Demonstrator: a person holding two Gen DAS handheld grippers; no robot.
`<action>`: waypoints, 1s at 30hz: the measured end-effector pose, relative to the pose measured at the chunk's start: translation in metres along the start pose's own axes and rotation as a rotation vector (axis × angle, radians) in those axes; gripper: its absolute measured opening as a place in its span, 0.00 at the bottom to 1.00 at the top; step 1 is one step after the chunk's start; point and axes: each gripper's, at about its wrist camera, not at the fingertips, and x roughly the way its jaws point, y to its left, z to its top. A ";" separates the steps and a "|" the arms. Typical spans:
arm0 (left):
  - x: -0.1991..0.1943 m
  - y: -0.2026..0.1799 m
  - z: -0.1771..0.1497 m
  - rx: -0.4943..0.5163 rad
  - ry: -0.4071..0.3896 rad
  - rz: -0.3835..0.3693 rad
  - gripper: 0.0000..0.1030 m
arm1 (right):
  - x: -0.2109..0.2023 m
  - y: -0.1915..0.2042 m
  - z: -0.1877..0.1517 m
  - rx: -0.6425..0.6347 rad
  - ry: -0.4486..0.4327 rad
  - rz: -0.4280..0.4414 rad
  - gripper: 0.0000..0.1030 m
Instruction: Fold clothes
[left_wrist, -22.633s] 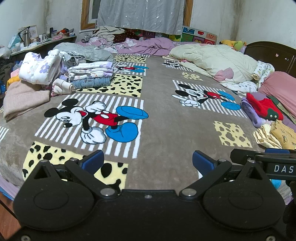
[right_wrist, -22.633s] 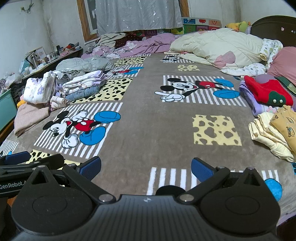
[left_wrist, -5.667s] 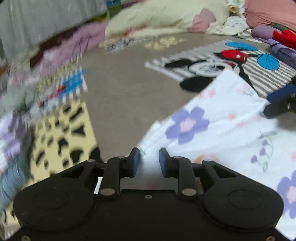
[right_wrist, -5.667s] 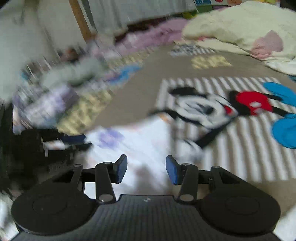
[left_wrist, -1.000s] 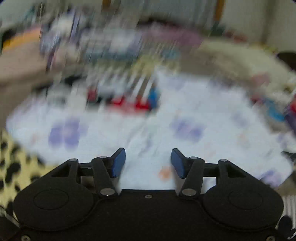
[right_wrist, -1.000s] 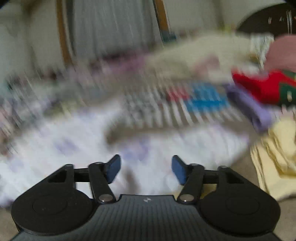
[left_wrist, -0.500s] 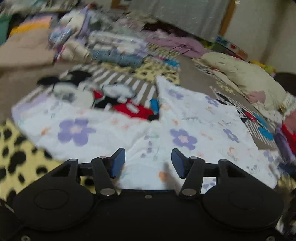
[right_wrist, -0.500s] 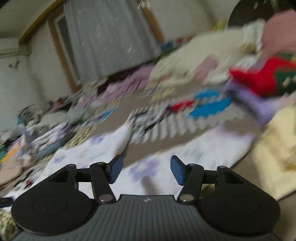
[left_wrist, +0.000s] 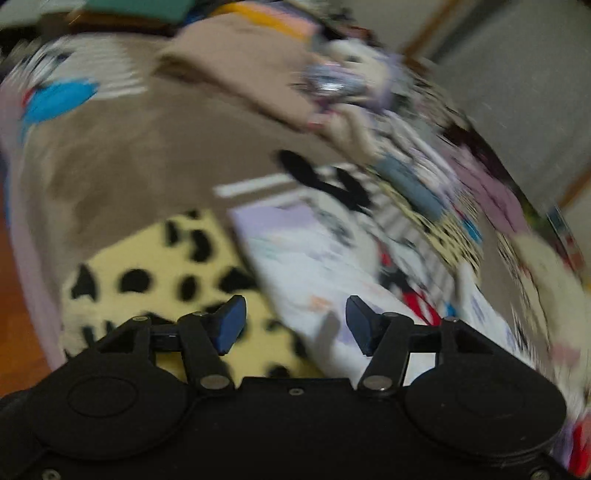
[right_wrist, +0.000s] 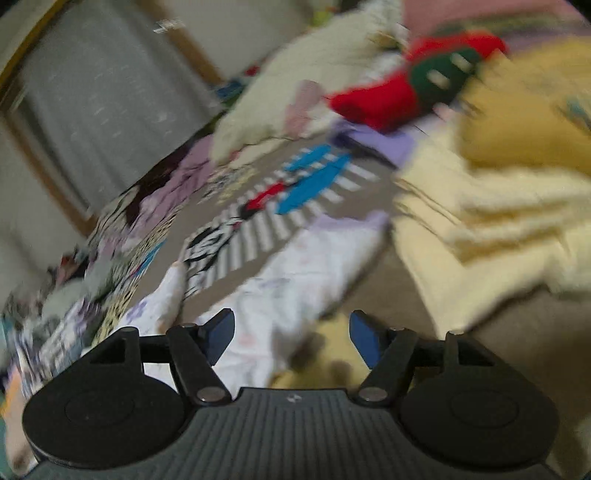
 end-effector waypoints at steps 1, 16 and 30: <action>0.003 0.006 0.004 -0.030 -0.001 -0.010 0.57 | 0.000 -0.003 0.001 0.017 -0.002 0.007 0.67; 0.030 0.000 0.018 -0.023 -0.021 -0.043 0.44 | 0.012 -0.018 -0.001 0.123 -0.028 0.078 0.68; 0.021 -0.001 0.024 -0.009 -0.042 0.032 0.33 | 0.012 -0.011 -0.001 0.099 -0.024 0.079 0.70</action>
